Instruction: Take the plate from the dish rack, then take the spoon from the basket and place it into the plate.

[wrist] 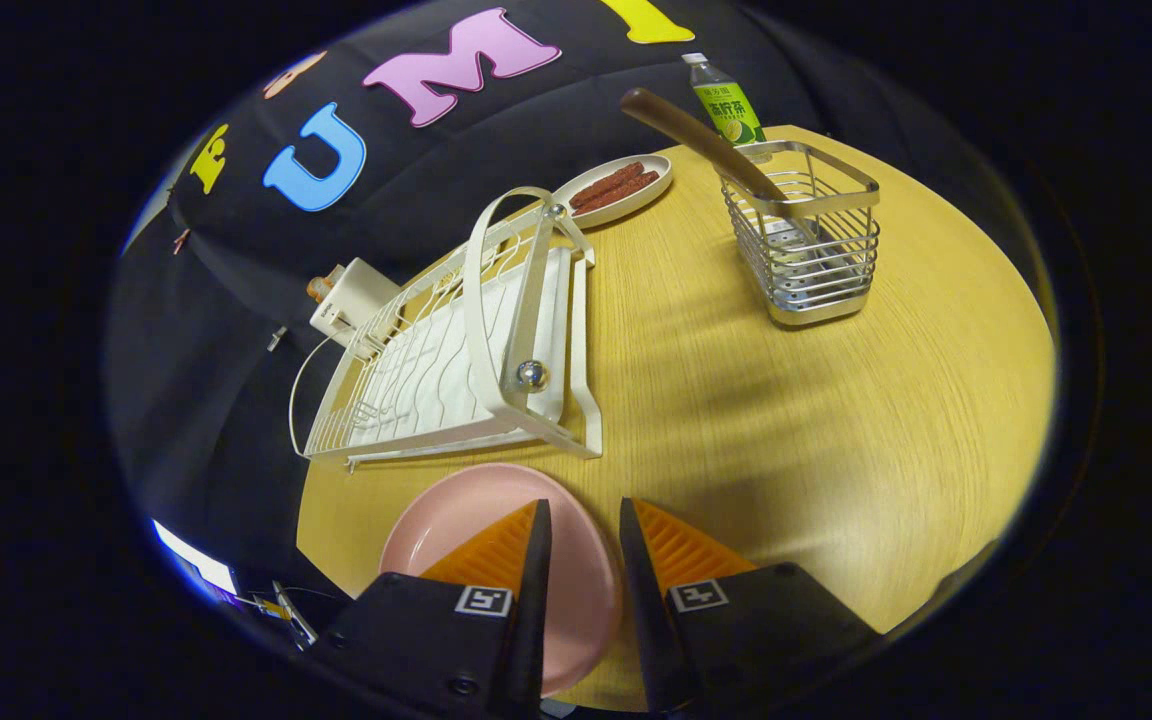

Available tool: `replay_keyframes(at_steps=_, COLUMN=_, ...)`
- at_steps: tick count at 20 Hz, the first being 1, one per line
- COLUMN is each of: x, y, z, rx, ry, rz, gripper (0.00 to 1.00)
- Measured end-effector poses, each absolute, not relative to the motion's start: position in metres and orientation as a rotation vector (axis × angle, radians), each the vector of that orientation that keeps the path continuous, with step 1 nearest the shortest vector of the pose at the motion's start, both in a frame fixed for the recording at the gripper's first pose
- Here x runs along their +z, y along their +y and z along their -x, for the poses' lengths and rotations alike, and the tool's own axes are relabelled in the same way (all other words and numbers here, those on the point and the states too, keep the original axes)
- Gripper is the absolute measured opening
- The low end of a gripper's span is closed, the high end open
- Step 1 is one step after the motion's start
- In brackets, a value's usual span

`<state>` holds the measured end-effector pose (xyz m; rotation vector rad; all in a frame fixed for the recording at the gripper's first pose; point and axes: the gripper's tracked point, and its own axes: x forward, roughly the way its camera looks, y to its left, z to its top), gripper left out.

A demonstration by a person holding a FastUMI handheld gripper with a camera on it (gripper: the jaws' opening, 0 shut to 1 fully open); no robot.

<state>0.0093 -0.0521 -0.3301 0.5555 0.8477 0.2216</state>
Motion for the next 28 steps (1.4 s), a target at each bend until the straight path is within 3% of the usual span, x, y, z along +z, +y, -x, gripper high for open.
replay_keyframes(at_steps=1, x=-0.327, y=-0.058, z=-0.01, rx=0.227, ry=0.829, rz=-0.551, gripper=0.47)
replay_keyframes(at_steps=4, x=-0.309, y=-0.08, z=-0.004, rx=0.255, ry=0.762, rz=-0.477, gripper=0.89)
replay_keyframes(at_steps=5, x=-0.302, y=-0.089, z=-0.004, rx=0.254, ry=0.73, rz=-0.436, gripper=0.97)
replay_keyframes(at_steps=15, x=-0.181, y=-0.154, z=-0.055, rx=0.228, ry=0.249, rz=-0.047, gripper=0.98)
replay_keyframes(at_steps=24, x=-0.211, y=-0.172, z=-0.13, rx=0.122, ry=0.267, rz=0.035, gripper=0.99)
replay_keyframes(at_steps=28, x=-0.228, y=-0.168, z=-0.145, rx=0.124, ry=0.291, rz=0.075, gripper=0.91)
